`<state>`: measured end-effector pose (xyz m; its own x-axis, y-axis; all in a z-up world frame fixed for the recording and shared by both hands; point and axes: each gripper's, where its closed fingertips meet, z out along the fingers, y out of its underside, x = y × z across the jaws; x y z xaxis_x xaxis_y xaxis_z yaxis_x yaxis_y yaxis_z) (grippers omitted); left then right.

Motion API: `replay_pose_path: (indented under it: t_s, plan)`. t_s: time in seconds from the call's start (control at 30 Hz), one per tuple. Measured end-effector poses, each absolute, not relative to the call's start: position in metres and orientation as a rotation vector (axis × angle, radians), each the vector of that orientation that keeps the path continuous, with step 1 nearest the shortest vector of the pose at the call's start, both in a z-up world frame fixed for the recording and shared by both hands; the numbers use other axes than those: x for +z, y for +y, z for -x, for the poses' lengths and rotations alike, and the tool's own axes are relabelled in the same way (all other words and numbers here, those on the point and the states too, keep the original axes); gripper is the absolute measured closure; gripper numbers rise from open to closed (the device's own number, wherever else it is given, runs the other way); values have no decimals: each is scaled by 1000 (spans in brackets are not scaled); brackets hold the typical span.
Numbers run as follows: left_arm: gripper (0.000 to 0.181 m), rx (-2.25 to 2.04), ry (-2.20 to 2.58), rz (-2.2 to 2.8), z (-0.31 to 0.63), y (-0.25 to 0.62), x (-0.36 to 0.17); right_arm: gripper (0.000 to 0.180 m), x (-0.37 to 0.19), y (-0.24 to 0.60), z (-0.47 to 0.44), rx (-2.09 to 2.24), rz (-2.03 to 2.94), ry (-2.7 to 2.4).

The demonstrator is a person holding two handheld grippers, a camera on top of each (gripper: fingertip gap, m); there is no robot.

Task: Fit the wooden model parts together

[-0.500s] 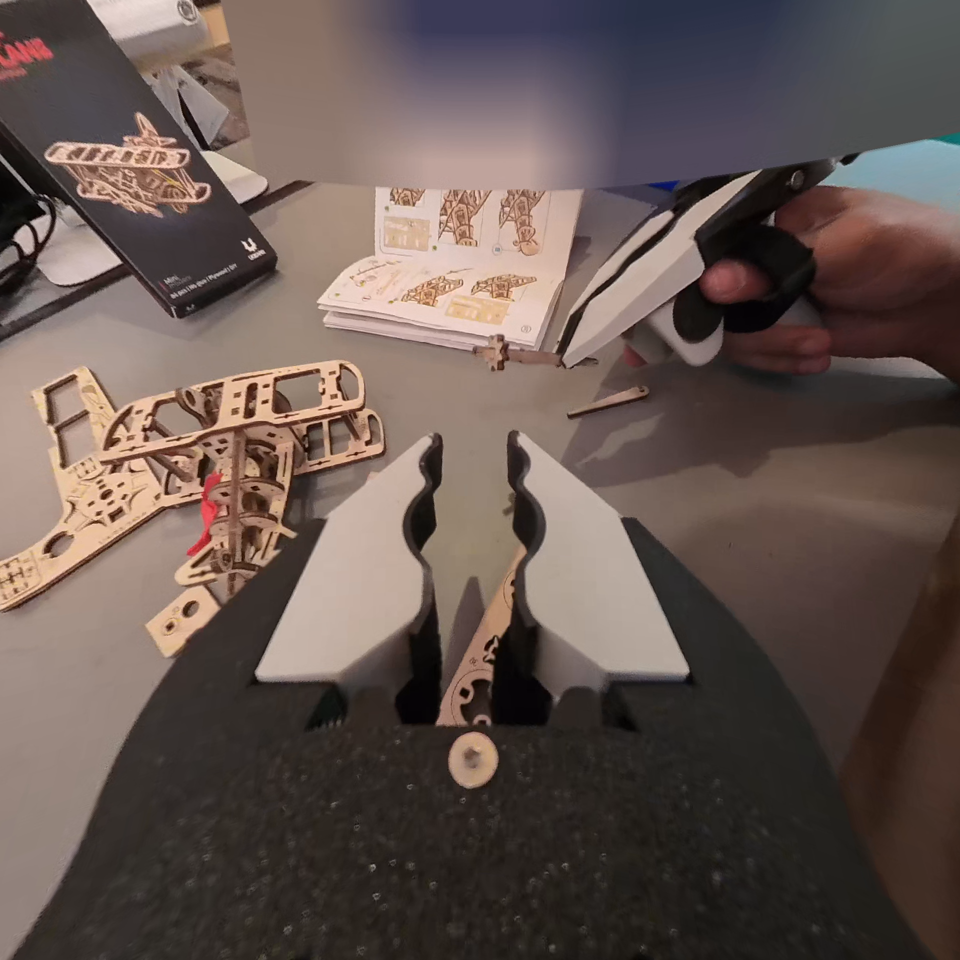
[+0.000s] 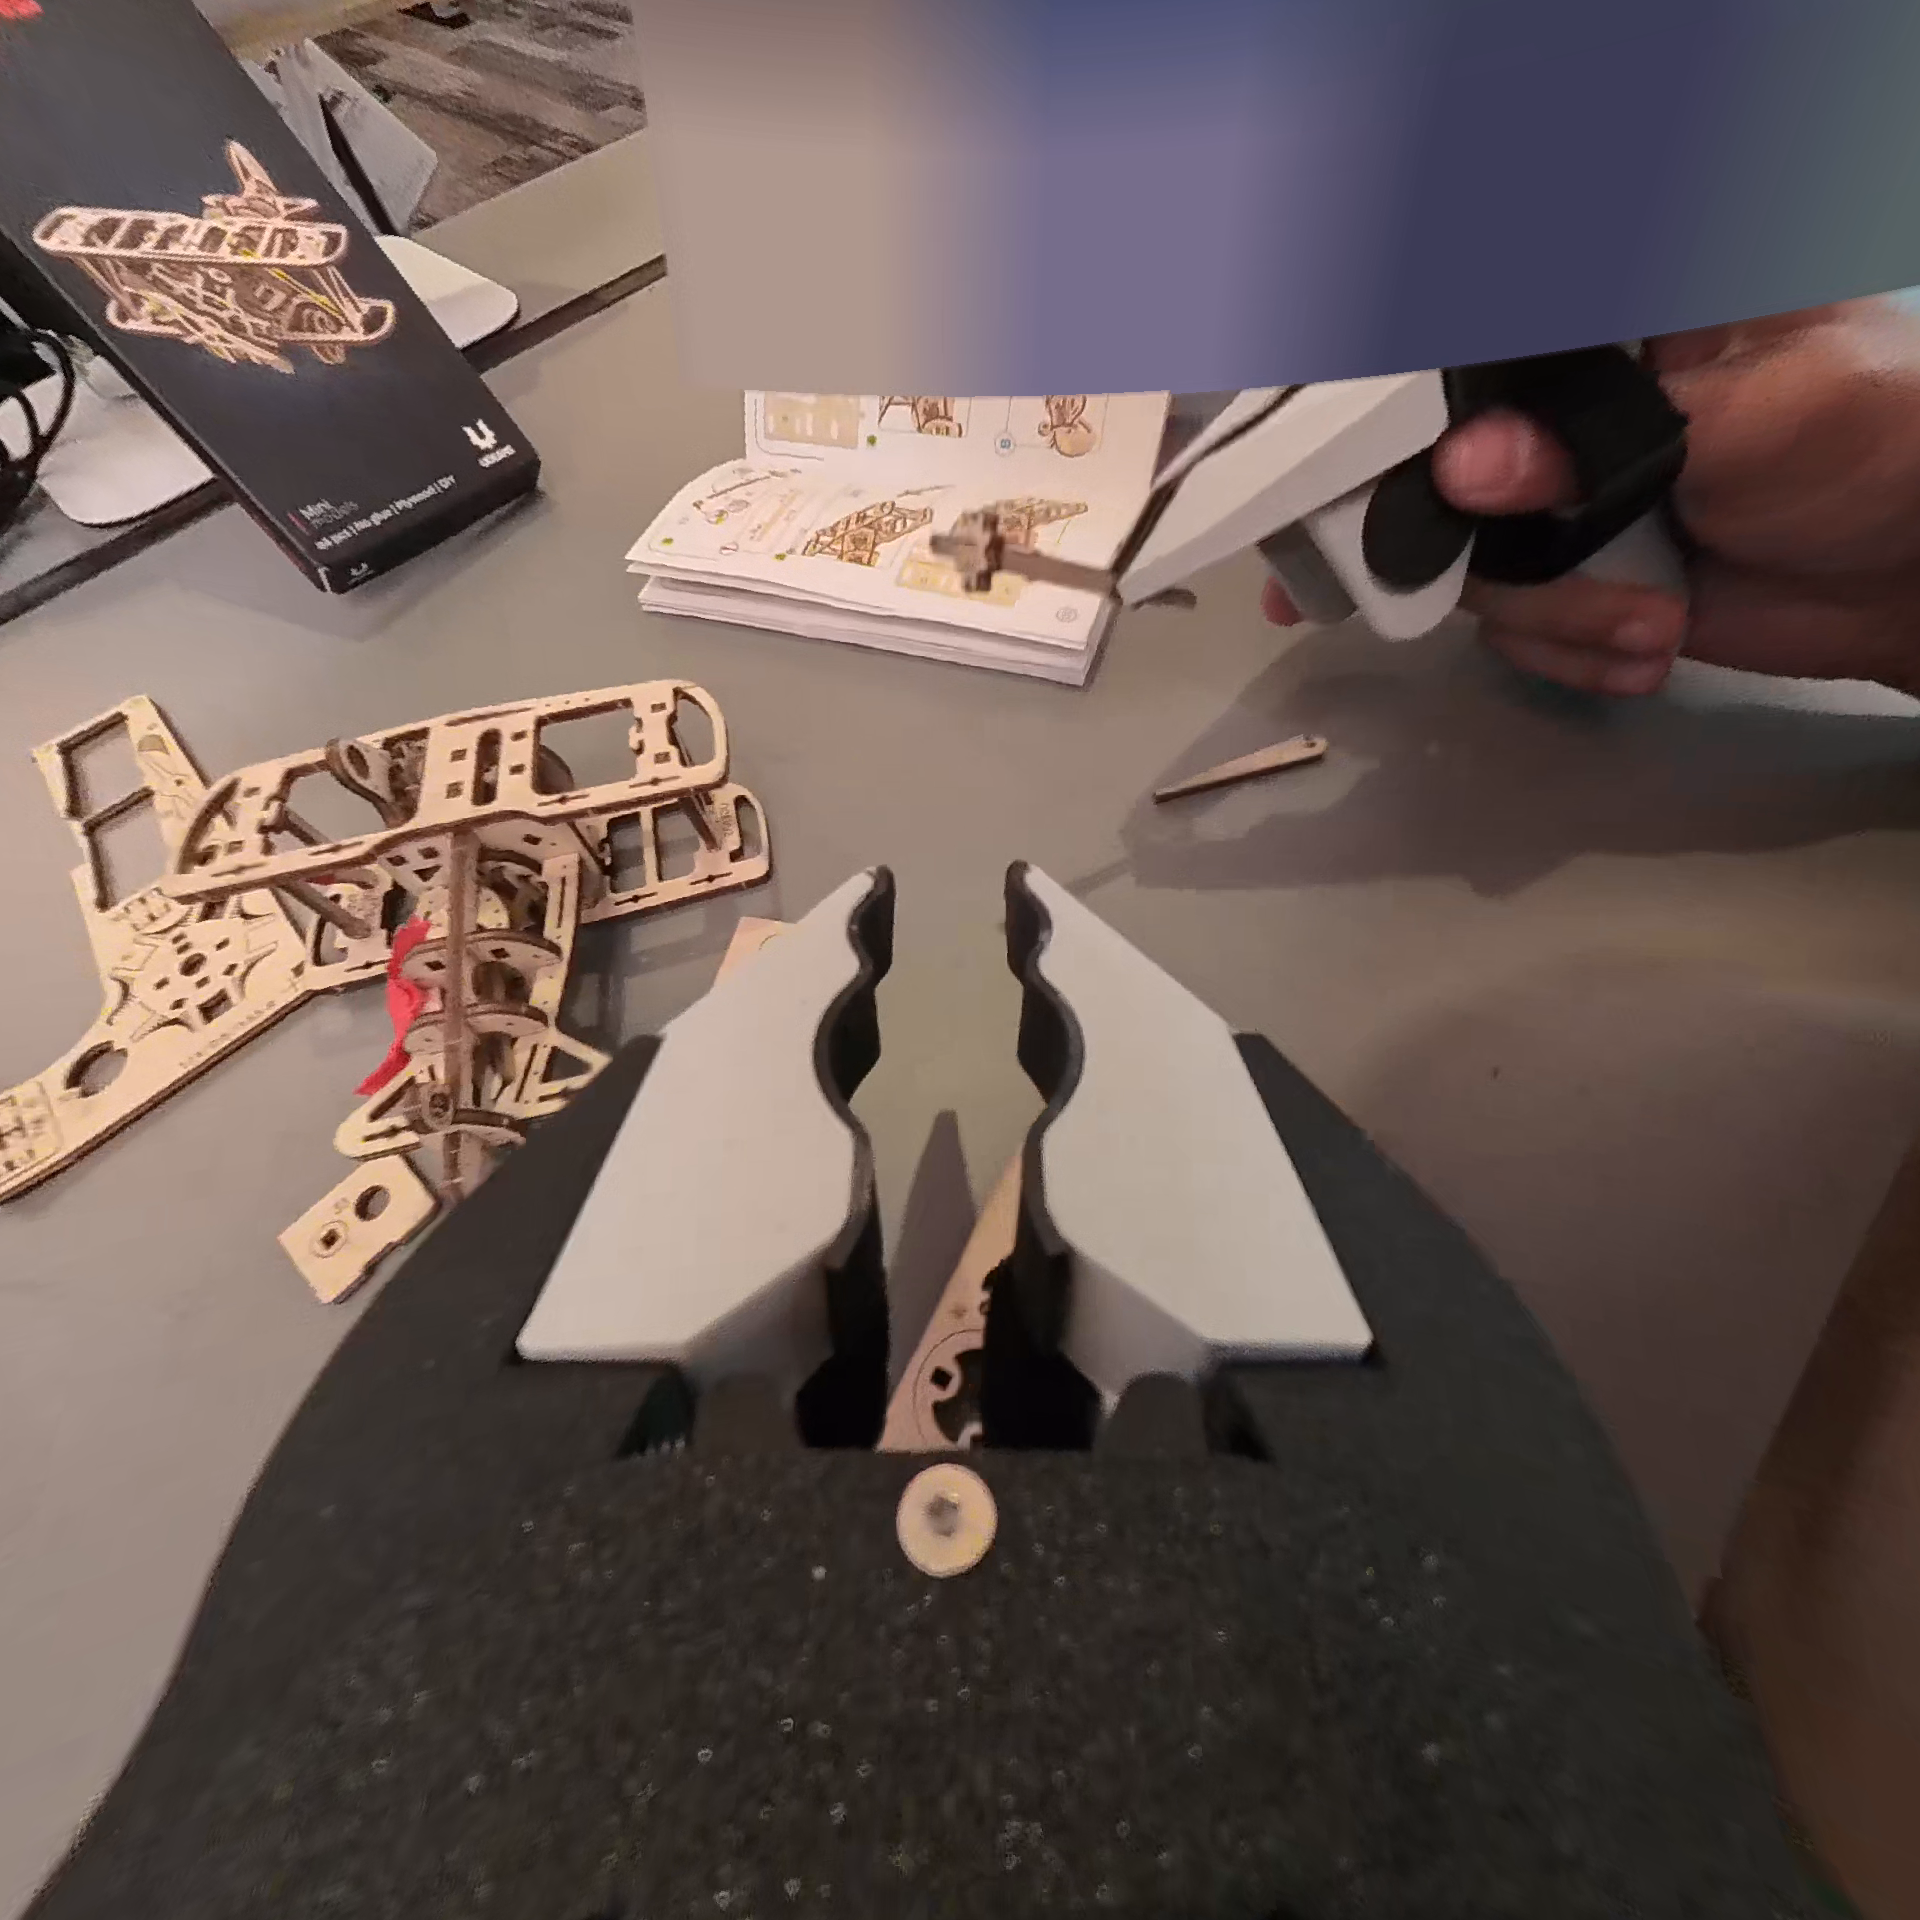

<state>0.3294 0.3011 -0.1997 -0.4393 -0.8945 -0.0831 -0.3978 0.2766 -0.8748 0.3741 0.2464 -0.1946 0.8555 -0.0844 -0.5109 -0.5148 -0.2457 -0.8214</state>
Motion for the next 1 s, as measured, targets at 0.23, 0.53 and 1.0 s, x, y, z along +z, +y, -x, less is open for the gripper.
replay_pose_path:
  t_s: [0.23,0.53,1.0]
  plan:
    - [161,-1166,1943,1208,-330,304,-197,174,-200,245,-382,161,1879,384]
    - [157,-1031,2018,1220,-312,348,-192,173,-229,210,-395,99,2164,320]
    - [145,-518,1753,1721,-171,514,-187,158,-255,166,-409,16,2481,321]
